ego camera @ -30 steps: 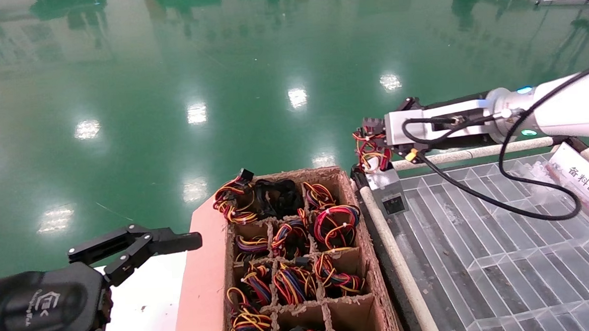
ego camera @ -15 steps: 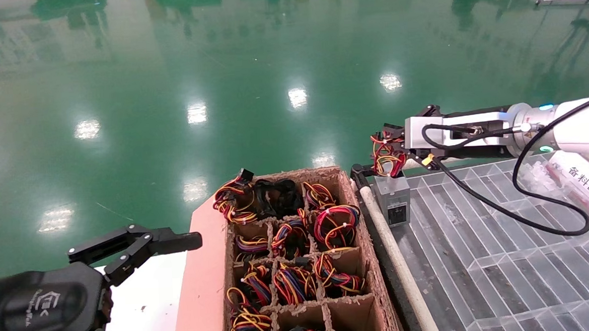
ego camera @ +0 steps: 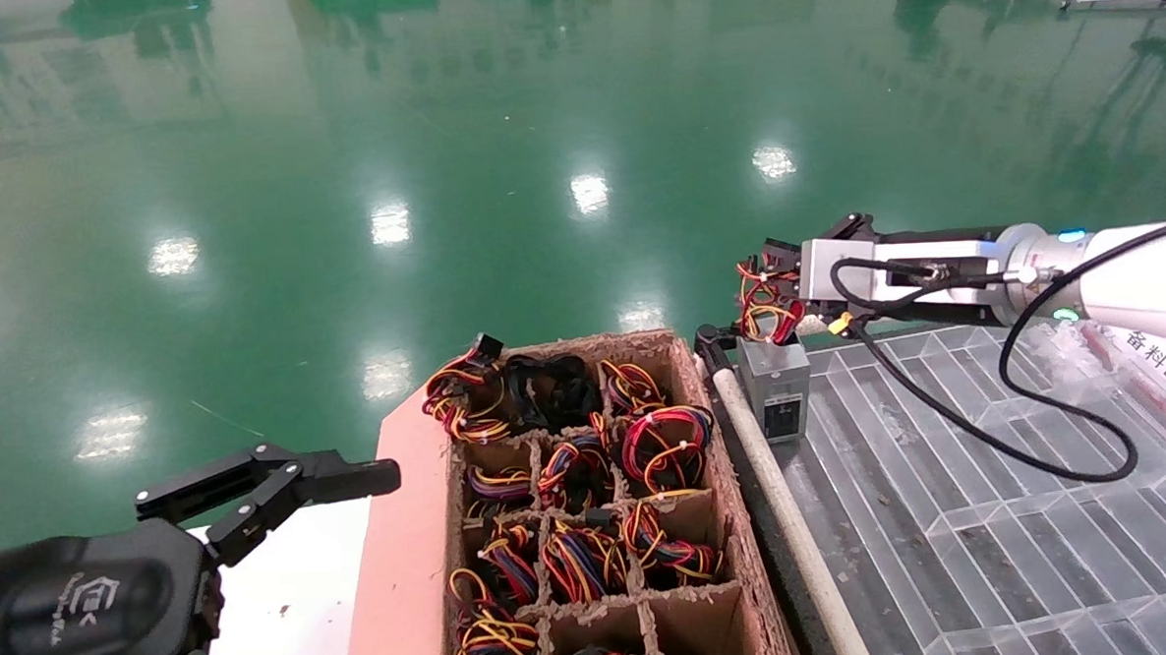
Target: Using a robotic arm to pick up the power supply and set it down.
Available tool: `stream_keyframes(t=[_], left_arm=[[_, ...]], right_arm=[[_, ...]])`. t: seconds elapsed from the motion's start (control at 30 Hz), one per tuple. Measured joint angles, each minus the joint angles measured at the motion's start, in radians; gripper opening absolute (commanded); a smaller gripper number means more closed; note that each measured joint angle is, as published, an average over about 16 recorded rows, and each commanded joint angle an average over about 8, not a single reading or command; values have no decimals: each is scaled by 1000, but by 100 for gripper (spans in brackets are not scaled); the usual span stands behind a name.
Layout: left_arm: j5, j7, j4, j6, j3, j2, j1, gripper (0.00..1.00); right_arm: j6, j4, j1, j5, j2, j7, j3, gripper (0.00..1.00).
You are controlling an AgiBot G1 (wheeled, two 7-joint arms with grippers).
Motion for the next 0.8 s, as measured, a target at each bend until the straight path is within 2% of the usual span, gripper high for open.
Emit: stream_keyframes(t=[0.2, 0.23, 0.27, 0.8], left_arm=[[0, 0, 0, 0, 0, 0, 0, 100], [0, 0, 0, 0, 0, 0, 0, 100], [0, 0, 0, 0, 0, 0, 0, 100], [0, 0, 0, 0, 0, 0, 0, 100]], right_arm=[[10, -5, -22, 19, 7, -7, 13, 84], [11, -6, -24, 22, 8, -8, 15, 95], [11, -7, -26, 24, 9, -8, 16, 100], [11, -9, -30, 28, 11, -6, 18, 100]])
